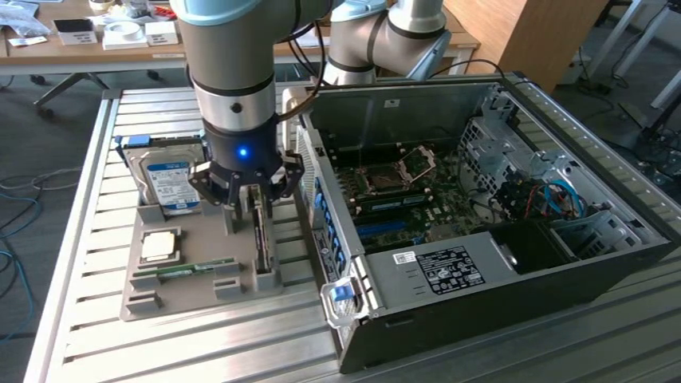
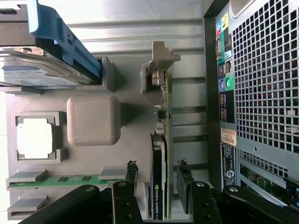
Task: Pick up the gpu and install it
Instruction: 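Pick up the gpu and move the gpu toward the slot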
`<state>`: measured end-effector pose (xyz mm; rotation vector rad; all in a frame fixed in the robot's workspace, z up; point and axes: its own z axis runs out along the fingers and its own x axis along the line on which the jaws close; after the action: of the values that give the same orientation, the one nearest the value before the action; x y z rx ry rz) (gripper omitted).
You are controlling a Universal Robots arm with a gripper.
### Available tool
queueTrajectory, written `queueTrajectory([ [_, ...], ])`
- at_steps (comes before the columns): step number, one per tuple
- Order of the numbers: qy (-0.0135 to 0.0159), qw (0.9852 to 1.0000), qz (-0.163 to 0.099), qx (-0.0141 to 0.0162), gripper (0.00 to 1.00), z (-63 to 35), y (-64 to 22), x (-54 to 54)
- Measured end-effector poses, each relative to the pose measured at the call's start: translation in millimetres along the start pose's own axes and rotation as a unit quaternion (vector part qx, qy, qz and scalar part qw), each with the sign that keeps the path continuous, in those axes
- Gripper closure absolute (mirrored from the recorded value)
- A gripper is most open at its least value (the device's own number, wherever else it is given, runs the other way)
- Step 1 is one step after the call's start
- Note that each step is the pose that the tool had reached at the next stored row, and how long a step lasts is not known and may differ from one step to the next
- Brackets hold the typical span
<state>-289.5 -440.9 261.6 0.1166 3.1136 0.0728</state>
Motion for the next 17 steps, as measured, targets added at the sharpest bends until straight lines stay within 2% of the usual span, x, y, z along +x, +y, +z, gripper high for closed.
queueTrajectory([
  [9,0.0,1.0,0.0,0.0,0.53,7.5,-0.4,0.2],
  [17,-0.0001,1.0,0.0,-0.0001,0.53,9.2,-0.4,0.2],
])
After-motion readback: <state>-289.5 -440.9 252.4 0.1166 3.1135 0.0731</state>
